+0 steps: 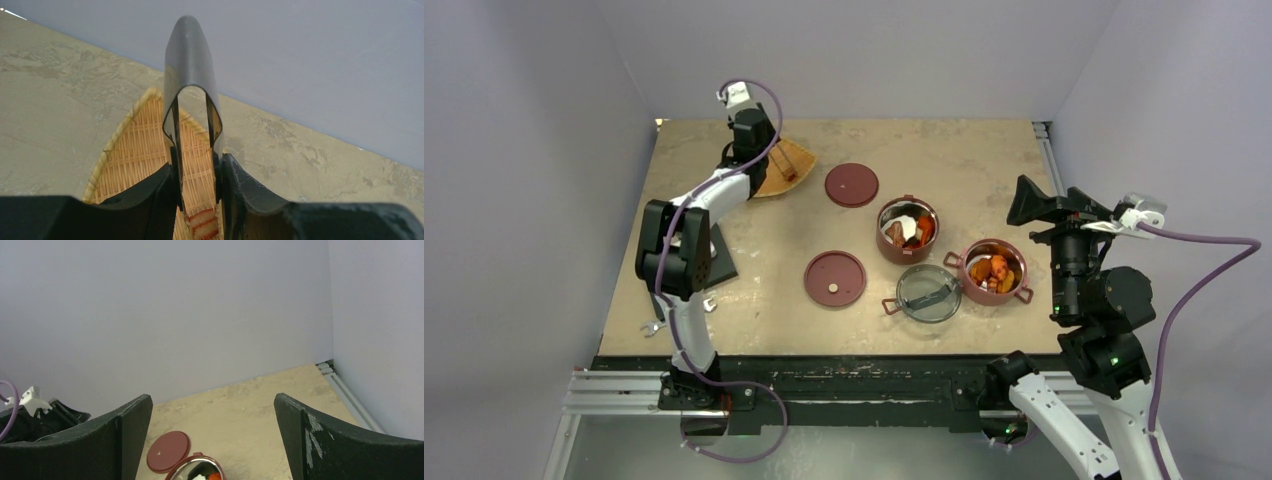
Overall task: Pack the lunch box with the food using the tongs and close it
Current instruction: Pick up the fake food from the plate.
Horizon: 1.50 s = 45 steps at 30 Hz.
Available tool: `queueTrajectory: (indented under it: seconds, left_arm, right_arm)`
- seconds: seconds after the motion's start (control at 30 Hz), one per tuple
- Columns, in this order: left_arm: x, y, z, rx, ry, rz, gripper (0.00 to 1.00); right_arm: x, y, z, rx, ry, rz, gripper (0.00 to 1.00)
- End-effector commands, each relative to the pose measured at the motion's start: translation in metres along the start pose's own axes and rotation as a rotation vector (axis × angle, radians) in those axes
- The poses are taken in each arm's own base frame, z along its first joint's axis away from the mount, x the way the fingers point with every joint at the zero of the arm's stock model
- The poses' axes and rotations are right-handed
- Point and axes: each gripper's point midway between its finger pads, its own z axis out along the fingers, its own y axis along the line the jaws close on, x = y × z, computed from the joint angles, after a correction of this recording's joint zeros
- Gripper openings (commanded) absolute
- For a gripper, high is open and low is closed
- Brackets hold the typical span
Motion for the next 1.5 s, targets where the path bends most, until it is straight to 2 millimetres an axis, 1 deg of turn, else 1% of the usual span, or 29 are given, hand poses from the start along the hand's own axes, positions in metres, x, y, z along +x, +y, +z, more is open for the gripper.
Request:
queueTrajectory:
  seconds: [0.0,0.13,0.47,0.57,0.63,0.73,0.8,0.87,0.9,1.03,1.1,1.2,1.33,1.47]
  left_arm:
    - [-0.028,-0.007,-0.010,0.042,-0.061,-0.031,0.27]
    - [-0.041,-0.011,-0.020,0.065,-0.080,-0.031,0.24]
    - [-0.068,-0.014,-0.052,0.118,-0.126,-0.033,0.23]
    - [-0.078,-0.018,-0.066,0.149,-0.138,-0.041,0.23]
    - [-0.085,-0.023,-0.079,0.188,-0.146,-0.054,0.23]
    - [-0.091,-0.039,-0.103,0.258,-0.145,-0.056,0.23]
    - [-0.092,-0.057,-0.124,0.310,-0.139,-0.040,0.23]
    - [-0.089,-0.081,-0.147,0.372,-0.126,-0.024,0.22]
    - [-0.084,-0.099,-0.163,0.418,-0.115,-0.018,0.23]
    - [-0.074,-0.152,-0.217,0.576,-0.085,-0.035,0.22]
    - [-0.065,-0.178,-0.244,0.645,-0.068,-0.038,0.23]
    - [-0.050,-0.214,-0.280,0.741,-0.036,-0.046,0.23]
    - [-0.028,-0.257,-0.323,0.855,0.005,-0.062,0.23]
    - [0.003,-0.297,-0.353,0.940,0.054,-0.060,0.22]
  right_arm:
    - [-0.023,-0.001,-0.008,-0.002,-0.051,0.025,0.96]
    - [-0.023,-0.001,-0.007,-0.002,-0.050,0.026,0.96]
    - [-0.022,0.001,-0.006,-0.010,-0.049,0.030,0.96]
    - [-0.022,0.002,-0.006,-0.012,-0.049,0.032,0.95]
    - [-0.022,0.002,-0.005,-0.012,-0.050,0.032,0.95]
    - [-0.020,0.002,-0.004,-0.010,-0.048,0.030,0.95]
    - [-0.019,0.002,-0.003,-0.009,-0.048,0.028,0.95]
    - [-0.019,0.002,-0.002,-0.010,-0.050,0.028,0.95]
    - [-0.020,0.003,-0.002,-0.010,-0.052,0.029,0.95]
    - [-0.021,0.005,-0.001,-0.020,-0.056,0.036,0.95]
    - [-0.020,0.006,-0.001,-0.024,-0.054,0.040,0.95]
    - [-0.021,0.007,-0.002,-0.032,-0.053,0.046,0.95]
    - [-0.022,0.008,-0.003,-0.037,-0.056,0.051,0.95]
    - [-0.023,0.008,-0.003,-0.038,-0.056,0.055,0.95]
